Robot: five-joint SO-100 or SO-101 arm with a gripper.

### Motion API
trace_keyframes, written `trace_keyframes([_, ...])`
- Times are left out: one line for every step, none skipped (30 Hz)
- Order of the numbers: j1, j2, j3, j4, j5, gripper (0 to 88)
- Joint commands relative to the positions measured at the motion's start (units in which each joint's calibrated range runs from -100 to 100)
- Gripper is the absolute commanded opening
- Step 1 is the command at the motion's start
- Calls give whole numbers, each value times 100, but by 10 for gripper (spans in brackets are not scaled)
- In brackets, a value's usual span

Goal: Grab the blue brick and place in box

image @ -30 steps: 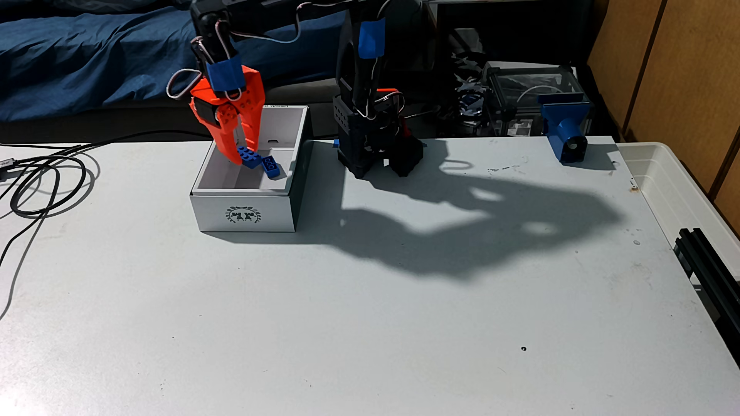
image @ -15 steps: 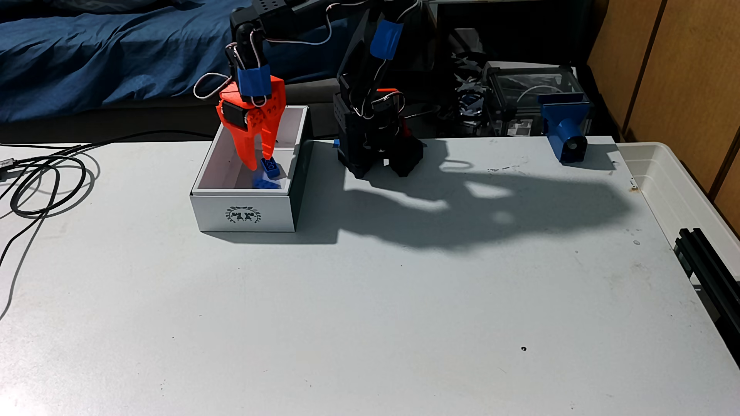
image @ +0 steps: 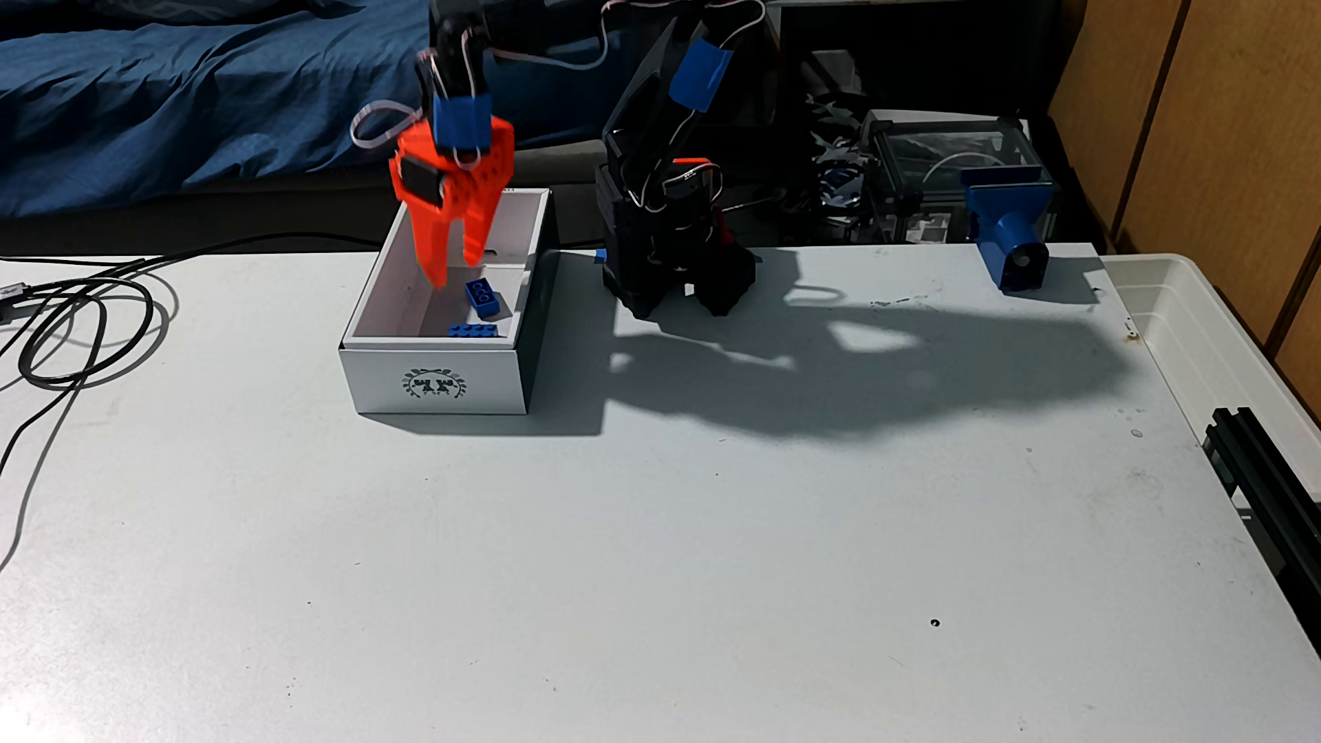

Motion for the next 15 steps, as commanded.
trace_keyframes([46,-135,-1112,755,13,55])
trace_keyframes([31,-110,-1360,945,-19,39])
trace_keyframes([9,-101,-1555,1126,-30,21])
trace_keyframes([-6,-101,-1715,1315,-35,7])
trace_keyframes([-50,-93,-1795,1513,-40,6])
trace_keyframes([-140,-93,-1813,1686,-40,6])
trace_keyframes([-229,-84,-1777,1798,-45,7])
trace_keyframes([-310,-84,-1697,1858,-45,7])
trace_keyframes([-370,-84,-1591,1849,-72,9])
trace_keyframes([-459,-84,-1529,1824,-119,12])
trace_keyframes([-563,-84,-1502,1798,-182,13])
trace_keyframes([-674,-93,-1511,1772,-256,13])
trace_keyframes([-786,-110,-1520,1755,-356,14])
trace_keyframes([-920,-144,-1529,1660,-482,14])
trace_keyframes([-1068,-160,-1555,1565,-619,18])
